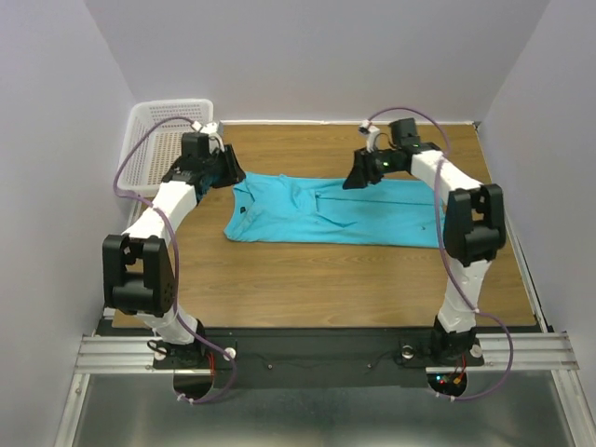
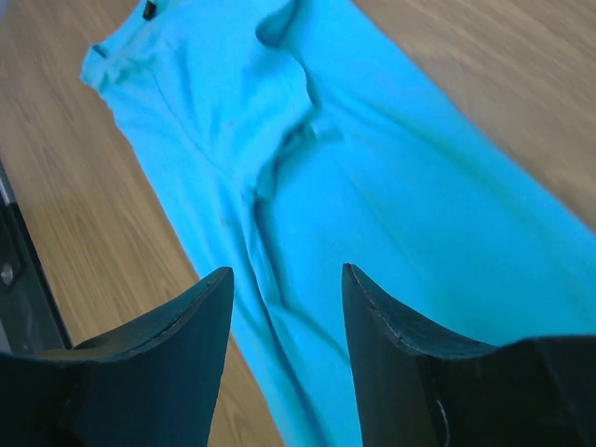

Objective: Fold and stack the t-shirts
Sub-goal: Fold the tshirt

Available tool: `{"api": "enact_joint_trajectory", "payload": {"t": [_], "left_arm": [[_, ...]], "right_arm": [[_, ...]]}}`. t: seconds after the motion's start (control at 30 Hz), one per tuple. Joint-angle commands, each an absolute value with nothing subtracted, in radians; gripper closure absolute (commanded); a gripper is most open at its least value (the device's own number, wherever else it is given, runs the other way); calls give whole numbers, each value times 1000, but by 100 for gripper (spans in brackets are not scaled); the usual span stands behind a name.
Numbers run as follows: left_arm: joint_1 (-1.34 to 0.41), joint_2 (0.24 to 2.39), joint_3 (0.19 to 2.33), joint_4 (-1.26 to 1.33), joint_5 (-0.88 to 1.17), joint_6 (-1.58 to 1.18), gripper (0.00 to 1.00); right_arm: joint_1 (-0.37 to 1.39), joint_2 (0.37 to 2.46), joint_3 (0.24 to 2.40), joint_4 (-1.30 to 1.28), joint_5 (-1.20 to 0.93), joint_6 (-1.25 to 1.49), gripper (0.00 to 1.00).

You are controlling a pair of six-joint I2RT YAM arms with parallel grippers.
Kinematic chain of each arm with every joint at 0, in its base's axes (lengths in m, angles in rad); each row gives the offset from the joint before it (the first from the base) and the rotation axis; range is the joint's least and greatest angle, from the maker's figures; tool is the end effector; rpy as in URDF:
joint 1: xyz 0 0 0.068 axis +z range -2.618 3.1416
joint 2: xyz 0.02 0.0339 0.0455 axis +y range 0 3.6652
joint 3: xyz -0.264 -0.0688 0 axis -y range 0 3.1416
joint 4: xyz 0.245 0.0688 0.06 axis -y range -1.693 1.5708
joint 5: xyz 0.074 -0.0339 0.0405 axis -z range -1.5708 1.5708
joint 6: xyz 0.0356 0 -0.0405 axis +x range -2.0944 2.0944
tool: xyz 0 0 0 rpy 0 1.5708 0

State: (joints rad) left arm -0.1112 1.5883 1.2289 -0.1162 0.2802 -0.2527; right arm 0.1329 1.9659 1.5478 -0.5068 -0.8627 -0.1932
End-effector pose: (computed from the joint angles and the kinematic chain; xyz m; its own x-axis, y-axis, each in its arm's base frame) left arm 0.3679 -0.0510 0.2979 -0.5283 -0.1828 -0.8291 0.2261 0.9110 -0.3449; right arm 0.4210 0.0836 0.2349 -0.6732 -0.2160 -0.7072 -0.6813 0.5529 0.4797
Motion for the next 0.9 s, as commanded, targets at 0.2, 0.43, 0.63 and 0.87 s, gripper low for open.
{"api": "enact_joint_trajectory", "payload": {"t": [0.2,0.43,0.63,0.87], "left_arm": [[-135,1552,1028,-89,324,-222,51],[-135,1601,1012,-91,334,-206,51],[-147,1634,1008,-81,376,-201,52],[-163,1681,1003,-74,385,-204,53]], "right_arm": [[337,2261,1953,-466,-667,126,41],[380,2338,2017,-466,-597,129,41],[397,2335,2007,-468,-534,114,42],[417,2335,1961,-468,-543,113,46]]}}
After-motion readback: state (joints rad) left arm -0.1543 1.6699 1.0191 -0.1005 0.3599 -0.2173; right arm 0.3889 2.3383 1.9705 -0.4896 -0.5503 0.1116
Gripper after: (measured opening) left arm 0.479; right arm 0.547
